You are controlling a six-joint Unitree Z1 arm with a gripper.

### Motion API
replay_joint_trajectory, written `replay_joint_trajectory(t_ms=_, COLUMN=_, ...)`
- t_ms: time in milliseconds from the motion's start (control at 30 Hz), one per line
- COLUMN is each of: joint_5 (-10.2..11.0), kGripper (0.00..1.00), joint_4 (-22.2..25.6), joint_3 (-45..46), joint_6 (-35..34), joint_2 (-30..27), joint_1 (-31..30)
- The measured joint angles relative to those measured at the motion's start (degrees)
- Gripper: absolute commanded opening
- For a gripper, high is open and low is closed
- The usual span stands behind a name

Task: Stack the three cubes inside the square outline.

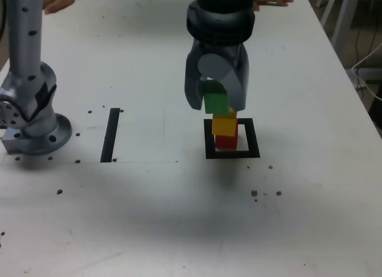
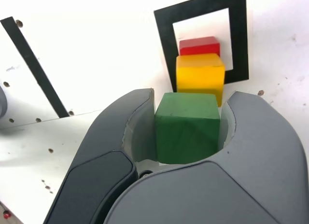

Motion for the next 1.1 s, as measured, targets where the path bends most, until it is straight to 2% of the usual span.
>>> replay_joint_trajectory(t_ms=333, joint_5=1.82, kGripper=0.03, joint_4=-0.01, joint_3=-1.26, joint_6=-0.22, joint_2=2.27, joint_1=0.00)
replay_joint_trajectory(t_ms=567, joint_5=2.62, kGripper=0.08, joint_4=0.14, joint_3=-1.35, joint_6=-0.22, joint_2=3.13, joint_1=0.00)
replay_joint_trajectory(t_ms=867, joint_5=3.10, kGripper=0.40, joint_4=2.32, joint_3=-2.84, joint_6=-0.21, joint_2=3.57, joint_1=0.00)
replay_joint_trajectory(t_ms=1100, joint_5=3.14, kGripper=0.77, joint_4=2.73, joint_3=-3.30, joint_6=0.02, joint_2=3.60, joint_1=0.00)
